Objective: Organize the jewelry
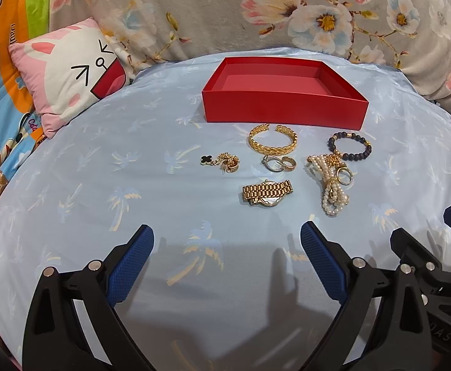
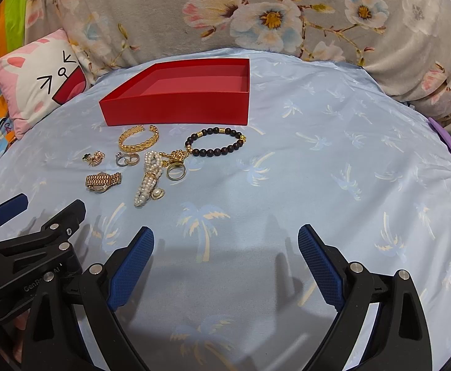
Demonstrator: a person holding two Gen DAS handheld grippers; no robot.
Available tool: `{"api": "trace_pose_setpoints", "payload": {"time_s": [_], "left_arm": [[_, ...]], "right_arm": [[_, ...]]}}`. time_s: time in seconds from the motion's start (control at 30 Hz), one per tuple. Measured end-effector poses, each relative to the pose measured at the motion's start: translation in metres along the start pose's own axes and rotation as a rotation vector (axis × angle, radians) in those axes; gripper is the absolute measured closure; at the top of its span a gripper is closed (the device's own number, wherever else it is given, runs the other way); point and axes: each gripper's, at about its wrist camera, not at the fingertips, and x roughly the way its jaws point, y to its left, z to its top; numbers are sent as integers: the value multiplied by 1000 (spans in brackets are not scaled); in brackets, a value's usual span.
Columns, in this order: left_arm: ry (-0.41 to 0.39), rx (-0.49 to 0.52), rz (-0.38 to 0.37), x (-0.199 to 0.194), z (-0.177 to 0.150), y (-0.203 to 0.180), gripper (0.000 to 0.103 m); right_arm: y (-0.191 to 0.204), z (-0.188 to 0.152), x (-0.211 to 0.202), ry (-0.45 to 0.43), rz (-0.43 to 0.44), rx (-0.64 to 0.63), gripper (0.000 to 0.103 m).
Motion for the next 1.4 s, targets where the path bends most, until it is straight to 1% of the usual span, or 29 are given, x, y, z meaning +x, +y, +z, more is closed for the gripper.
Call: {"api": "trace_pose_setpoints", "payload": {"time_s": [0.7, 0.93, 1.4], "left_arm": [[-2, -1, -2, -2, 3, 2, 11], [-14, 4, -3, -7, 6, 0, 11], [-20, -3, -6, -6, 6, 3, 11]], "right_arm": [[0, 0, 1, 1, -2, -1, 11], [-5, 1, 0, -14, -2, 7, 11], [-3, 0, -5, -19, -3, 1, 11]]}}
